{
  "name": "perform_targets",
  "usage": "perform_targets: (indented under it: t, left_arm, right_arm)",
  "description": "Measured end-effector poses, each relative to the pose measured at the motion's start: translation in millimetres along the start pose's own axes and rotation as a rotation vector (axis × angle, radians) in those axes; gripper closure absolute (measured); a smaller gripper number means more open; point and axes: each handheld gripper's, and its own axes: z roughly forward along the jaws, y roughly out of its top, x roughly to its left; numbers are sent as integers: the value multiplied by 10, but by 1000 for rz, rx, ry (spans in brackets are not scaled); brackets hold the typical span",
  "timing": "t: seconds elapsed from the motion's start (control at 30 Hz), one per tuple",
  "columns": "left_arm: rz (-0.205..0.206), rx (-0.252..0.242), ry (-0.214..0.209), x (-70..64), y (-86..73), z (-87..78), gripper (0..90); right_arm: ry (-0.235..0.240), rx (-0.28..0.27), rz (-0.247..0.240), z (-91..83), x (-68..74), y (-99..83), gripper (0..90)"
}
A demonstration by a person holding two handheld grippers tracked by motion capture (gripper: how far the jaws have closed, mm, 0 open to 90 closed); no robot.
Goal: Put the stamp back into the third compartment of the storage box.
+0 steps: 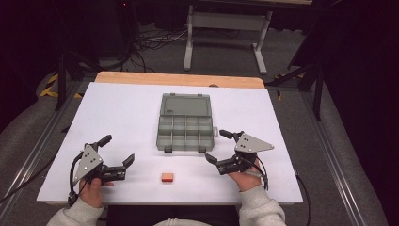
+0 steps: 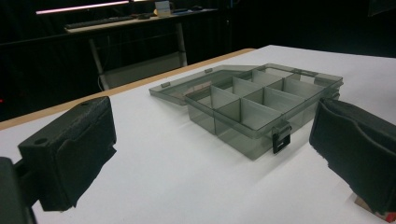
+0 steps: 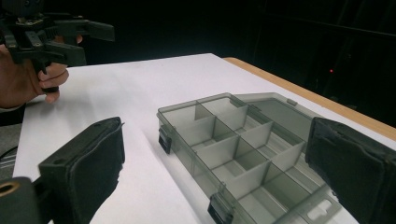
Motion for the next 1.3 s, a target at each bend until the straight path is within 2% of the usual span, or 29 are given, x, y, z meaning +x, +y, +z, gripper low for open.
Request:
perform_targets:
  t: [0.53,1.3]
  left_arm:
    - [0,2,-1,9,-1,-4,14]
    - [-2,3,-1,4,-6,2,14]
  right_arm:
    - [95,-2,-35,344,60,210,57]
    - [191,27,-52,638,171,322,114]
